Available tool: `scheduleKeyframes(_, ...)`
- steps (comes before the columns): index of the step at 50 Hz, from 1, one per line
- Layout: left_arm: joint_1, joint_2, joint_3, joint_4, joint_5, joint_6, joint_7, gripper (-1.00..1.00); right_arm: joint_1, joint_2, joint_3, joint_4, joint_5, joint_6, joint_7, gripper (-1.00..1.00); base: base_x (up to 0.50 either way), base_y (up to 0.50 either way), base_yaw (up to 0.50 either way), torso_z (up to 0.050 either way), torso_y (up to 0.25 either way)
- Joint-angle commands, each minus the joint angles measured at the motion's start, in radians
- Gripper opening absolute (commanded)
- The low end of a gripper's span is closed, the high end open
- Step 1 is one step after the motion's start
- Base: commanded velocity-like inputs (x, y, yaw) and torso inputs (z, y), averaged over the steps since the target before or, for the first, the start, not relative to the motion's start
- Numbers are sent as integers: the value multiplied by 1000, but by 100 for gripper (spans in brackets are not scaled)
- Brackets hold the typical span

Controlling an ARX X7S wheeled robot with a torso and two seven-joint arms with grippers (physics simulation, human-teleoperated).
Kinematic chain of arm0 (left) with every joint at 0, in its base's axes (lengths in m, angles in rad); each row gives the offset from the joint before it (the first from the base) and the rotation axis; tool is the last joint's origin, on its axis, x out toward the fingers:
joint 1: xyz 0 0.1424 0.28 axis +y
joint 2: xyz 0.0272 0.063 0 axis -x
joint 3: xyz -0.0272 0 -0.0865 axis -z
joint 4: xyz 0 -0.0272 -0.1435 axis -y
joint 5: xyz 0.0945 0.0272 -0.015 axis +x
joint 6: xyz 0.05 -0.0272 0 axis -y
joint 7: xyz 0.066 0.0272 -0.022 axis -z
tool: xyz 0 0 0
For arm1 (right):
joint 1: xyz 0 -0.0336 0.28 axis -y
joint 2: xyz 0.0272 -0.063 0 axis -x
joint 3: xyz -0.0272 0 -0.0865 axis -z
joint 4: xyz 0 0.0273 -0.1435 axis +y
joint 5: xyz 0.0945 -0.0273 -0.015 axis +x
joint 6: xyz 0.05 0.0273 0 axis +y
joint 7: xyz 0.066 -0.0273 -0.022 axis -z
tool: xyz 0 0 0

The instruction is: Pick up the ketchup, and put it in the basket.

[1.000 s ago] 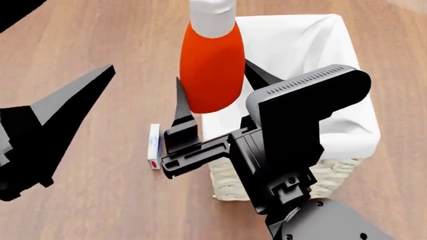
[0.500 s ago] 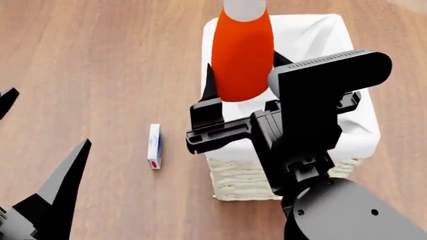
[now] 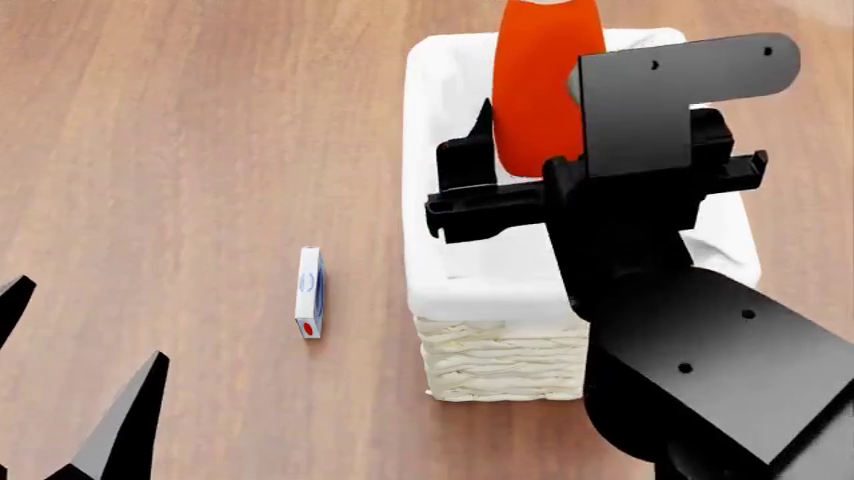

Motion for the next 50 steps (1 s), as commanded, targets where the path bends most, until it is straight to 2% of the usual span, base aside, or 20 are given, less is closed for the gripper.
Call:
scheduleKeyframes(1, 30, 17, 10, -5, 7, 19, -1, 100, 84, -40, 10, 93, 15, 98, 43, -100, 0, 0, 0, 0, 0)
scheduleKeyframes(6, 35, 15, 15, 2, -15, 29, 19, 100, 149, -70, 12, 164, 58, 203, 120, -100, 0, 0, 0, 0, 0)
scheduleKeyframes(12, 15, 4, 17, 17, -38, 3, 10, 100, 204, -105, 31, 240, 122, 276, 145, -100, 0, 0, 0, 0, 0)
scheduleKeyframes(29, 8, -8, 9, 36, -59, -11, -13, 100, 278, -151, 71, 381, 208, 346, 158, -100, 0, 0, 0, 0, 1)
scheduleKeyframes(38, 6, -8, 12, 32, -71, -16, -14, 100, 342, -186, 80, 515, 261, 436, 210, -100, 0, 0, 0, 0, 0)
scheduleKeyframes(50, 10, -7, 14, 17, -74, -11, -6, 100, 414, -213, 23, 618, 236, 506, 238, -100, 0, 0, 0, 0, 0)
